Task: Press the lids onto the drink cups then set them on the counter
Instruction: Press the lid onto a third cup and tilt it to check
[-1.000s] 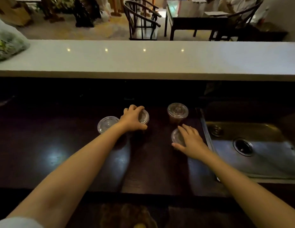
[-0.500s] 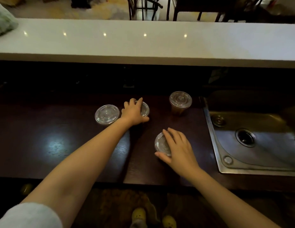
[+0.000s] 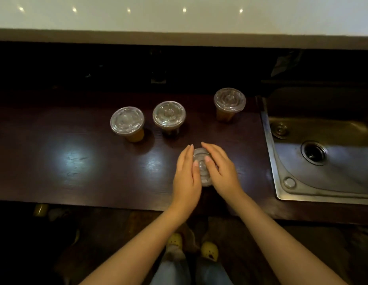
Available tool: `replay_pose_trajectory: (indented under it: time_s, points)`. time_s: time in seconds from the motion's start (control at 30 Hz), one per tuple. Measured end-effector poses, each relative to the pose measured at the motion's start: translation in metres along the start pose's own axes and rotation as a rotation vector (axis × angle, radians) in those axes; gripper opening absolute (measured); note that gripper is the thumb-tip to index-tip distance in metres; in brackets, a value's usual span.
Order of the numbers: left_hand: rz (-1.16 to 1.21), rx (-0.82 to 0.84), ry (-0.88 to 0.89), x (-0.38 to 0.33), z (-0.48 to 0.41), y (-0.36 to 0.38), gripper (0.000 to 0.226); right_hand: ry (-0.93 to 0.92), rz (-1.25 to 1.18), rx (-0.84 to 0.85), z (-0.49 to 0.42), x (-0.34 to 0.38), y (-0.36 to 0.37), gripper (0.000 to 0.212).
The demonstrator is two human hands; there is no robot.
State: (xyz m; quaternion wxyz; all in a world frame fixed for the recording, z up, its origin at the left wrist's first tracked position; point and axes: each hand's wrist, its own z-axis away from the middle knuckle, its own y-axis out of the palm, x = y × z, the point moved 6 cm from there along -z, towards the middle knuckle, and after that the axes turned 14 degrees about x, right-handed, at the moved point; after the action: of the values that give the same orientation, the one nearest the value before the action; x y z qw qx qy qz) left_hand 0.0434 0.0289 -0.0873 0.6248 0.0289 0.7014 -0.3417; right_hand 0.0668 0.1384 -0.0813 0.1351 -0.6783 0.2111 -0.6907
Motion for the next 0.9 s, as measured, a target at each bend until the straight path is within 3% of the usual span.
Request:
replay_pose_trajectory:
  time_s: [0.27,0.47,0.53,0.6,0.77,0.9]
  points:
    - [0.032,-0.036,0.03,0.004,-0.003,0.001,0.041,-0.067,-0.031,-0.071,-0.002,-0.008,0.001,0.035]
    - [0.142,0.209,-0.039,0.011,-0.035,-0.014,0.042,0.148,-0.01,-0.059,0.022,0.005,0.015,0.053]
    - [0.041,0.302,-0.058,0.01,-0.05,-0.019,0.039,0.208,0.052,-0.036,0.043,0.011,0.024,0.061]
    - [-0.131,0.294,-0.039,0.005,-0.059,-0.028,0.034,0.248,0.101,-0.032,0.06,0.014,0.026,0.063]
    - [-0.259,0.013,0.016,-0.014,-0.035,-0.036,0.038,0.294,-0.009,-0.081,0.035,0.009,-0.006,0.053]
    - [-0.455,0.145,0.03,-0.013,-0.015,0.0,0.056,0.229,-0.109,0.112,-0.007,-0.003,-0.002,0.041]
